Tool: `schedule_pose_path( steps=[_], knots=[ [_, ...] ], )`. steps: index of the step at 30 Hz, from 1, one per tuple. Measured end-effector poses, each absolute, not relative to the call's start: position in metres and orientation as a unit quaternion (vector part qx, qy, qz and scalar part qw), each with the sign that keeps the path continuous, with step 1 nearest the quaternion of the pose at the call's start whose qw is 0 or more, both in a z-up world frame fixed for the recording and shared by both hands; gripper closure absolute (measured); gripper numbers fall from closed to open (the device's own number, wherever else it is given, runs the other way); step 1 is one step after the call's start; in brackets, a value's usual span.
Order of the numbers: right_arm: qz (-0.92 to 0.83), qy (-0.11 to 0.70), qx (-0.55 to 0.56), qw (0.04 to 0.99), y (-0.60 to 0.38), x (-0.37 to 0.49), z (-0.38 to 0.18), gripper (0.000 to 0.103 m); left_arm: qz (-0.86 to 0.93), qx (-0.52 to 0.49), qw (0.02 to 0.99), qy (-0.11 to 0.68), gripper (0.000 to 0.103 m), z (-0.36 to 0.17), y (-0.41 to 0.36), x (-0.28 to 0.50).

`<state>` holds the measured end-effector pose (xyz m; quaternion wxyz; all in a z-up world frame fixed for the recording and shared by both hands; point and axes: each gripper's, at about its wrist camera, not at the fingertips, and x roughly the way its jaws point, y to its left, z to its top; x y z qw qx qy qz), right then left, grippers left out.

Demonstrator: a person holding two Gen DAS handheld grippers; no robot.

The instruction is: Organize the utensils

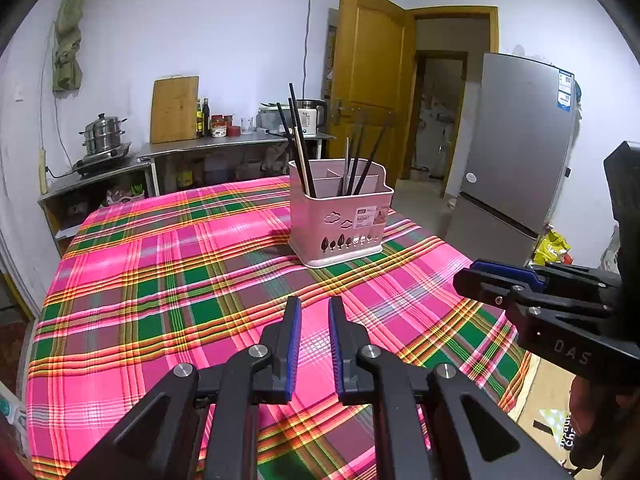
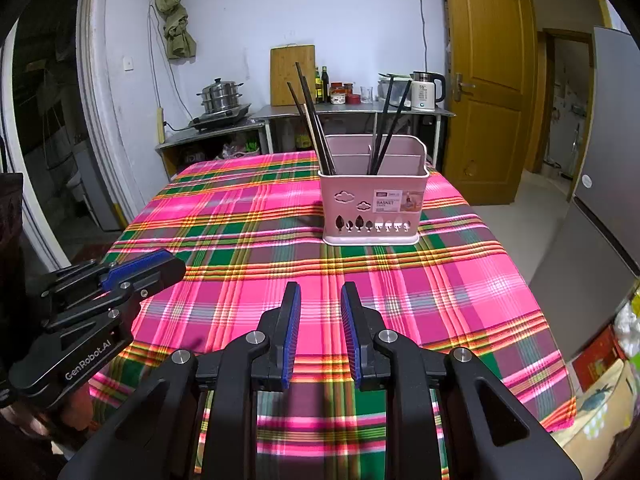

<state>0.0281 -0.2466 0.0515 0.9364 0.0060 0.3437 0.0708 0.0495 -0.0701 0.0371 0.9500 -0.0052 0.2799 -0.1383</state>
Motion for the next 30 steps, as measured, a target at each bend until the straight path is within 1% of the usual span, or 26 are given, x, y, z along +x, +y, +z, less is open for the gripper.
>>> schedule_pose_path(
  steps=[17,19,21,30],
  knots=[
    [0.071,0.344,0.005,0.936,-0.2463,0.0279,0.0511,0.082,-0.141,-0.013,0.951,0.275,0.090,0.0369,-0.0680,0.0477],
    [0.070,0.344,0.004,0.936,-0.2466,0.0279,0.0511,0.082,-0.137,-0.010,0.953,0.272,0.088,0.0372,-0.0686,0.0462],
    [0.071,0.344,0.005,0.936,-0.2461,0.0278,0.0511,0.082,-0.142,-0.011,0.952,0.270,0.083,0.0371,-0.0690,0.0450],
    [0.069,0.345,0.005,0.936,-0.2479,0.0284,0.0498,0.082,-0.138,-0.013,0.953,0.268,0.082,0.0373,-0.0694,0.0442]
  ],
)
